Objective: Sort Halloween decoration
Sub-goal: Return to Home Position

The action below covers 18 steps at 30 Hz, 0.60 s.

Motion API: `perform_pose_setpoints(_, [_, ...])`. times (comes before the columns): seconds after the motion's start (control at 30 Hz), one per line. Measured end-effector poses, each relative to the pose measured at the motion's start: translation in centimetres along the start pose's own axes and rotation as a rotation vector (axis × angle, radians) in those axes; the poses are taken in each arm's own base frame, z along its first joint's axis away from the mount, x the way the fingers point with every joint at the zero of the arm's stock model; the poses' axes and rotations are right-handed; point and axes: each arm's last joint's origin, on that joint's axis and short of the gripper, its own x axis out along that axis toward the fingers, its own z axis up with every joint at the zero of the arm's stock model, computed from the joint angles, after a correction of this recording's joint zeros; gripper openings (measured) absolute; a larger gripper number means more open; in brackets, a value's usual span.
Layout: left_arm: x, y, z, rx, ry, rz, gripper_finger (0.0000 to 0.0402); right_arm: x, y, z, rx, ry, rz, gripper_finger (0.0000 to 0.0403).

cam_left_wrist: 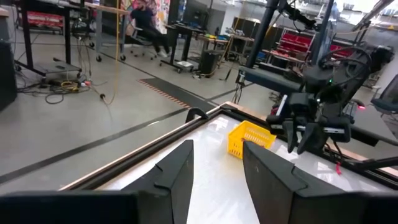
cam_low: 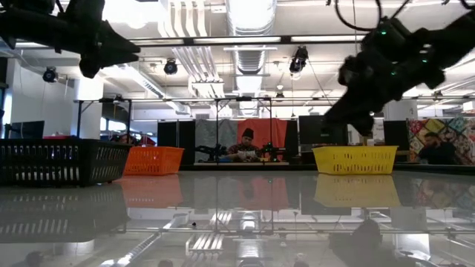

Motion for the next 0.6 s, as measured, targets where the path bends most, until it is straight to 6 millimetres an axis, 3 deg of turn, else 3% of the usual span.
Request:
perform_pose_setpoints(0.33, [-0.4, 0.0, 0.0, 0.0, -0.004, -0.002, 0.0121, -3.8, 0.9, -2.4, -0.019, -0.159, 0.052, 0.0075])
perform_pose_setpoints(0.6, [-0.6, 0.0, 0.1, 0.004, -0.014, -0.005, 0.0121, -5.4, 1.1, -3.9, -0.065, -0.264, 0.085, 0.0082])
